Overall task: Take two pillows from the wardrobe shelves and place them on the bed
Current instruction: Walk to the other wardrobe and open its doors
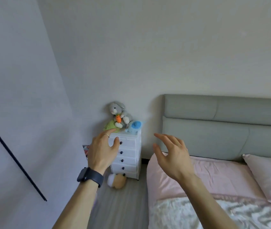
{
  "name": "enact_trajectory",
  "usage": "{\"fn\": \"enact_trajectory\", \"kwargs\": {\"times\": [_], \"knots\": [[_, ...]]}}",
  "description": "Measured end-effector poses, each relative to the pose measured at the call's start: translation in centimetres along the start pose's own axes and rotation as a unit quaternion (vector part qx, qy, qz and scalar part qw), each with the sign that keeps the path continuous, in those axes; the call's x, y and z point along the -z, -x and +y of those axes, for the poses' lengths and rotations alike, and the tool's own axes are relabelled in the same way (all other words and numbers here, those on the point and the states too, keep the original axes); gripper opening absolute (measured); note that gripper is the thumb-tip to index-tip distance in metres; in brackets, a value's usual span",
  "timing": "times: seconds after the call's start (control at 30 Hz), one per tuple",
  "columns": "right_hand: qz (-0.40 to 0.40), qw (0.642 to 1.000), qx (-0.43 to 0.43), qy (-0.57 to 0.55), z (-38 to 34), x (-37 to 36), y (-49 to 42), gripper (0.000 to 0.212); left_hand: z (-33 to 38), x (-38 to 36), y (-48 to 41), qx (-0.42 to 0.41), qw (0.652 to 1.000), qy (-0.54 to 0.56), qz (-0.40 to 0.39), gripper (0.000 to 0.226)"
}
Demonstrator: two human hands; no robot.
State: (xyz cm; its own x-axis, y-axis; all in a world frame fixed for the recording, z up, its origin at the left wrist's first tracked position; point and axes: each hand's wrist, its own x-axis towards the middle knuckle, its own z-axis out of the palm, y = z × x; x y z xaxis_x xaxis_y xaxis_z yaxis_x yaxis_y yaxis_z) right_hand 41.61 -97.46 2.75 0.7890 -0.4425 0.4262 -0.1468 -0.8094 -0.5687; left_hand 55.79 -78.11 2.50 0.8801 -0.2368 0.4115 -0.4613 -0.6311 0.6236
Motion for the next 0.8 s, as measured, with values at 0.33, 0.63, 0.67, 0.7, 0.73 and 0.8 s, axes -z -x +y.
{"fn": "enact_trajectory", "kwargs": {"times": [0.33,0.63,0.67,0.7,0.73,0.8], "knots": [[-0.094,0.964,0.215,-0.123,-11.3,-18.2,-14.8,0.036,-14.1,6.8,-8.3,0.105,0.969,-0.067,0.213,0.037],[-0.157,0.880,0.365,-0.260,-25.5,-32.2,-20.0,0.040,-20.5,17.0,-8.8,0.148,0.897,-0.192,0.369,0.036],[-0.145,0.865,0.391,-0.279,-27.0,-33.0,-20.2,0.040,-20.5,17.6,-8.6,0.148,0.887,-0.206,0.387,0.035],[-0.129,0.848,0.418,-0.298,-28.4,-33.7,-20.3,0.041,-20.4,18.2,-8.4,0.149,0.875,-0.218,0.406,0.034],[-0.111,0.831,0.444,-0.316,-29.7,-34.5,-20.5,0.041,-20.4,18.7,-8.4,0.152,0.862,-0.229,0.426,0.034],[-0.065,0.800,0.483,-0.350,-32.1,-35.9,-21.0,0.040,-20.2,19.6,-8.7,0.158,0.834,-0.259,0.460,0.035]]}}
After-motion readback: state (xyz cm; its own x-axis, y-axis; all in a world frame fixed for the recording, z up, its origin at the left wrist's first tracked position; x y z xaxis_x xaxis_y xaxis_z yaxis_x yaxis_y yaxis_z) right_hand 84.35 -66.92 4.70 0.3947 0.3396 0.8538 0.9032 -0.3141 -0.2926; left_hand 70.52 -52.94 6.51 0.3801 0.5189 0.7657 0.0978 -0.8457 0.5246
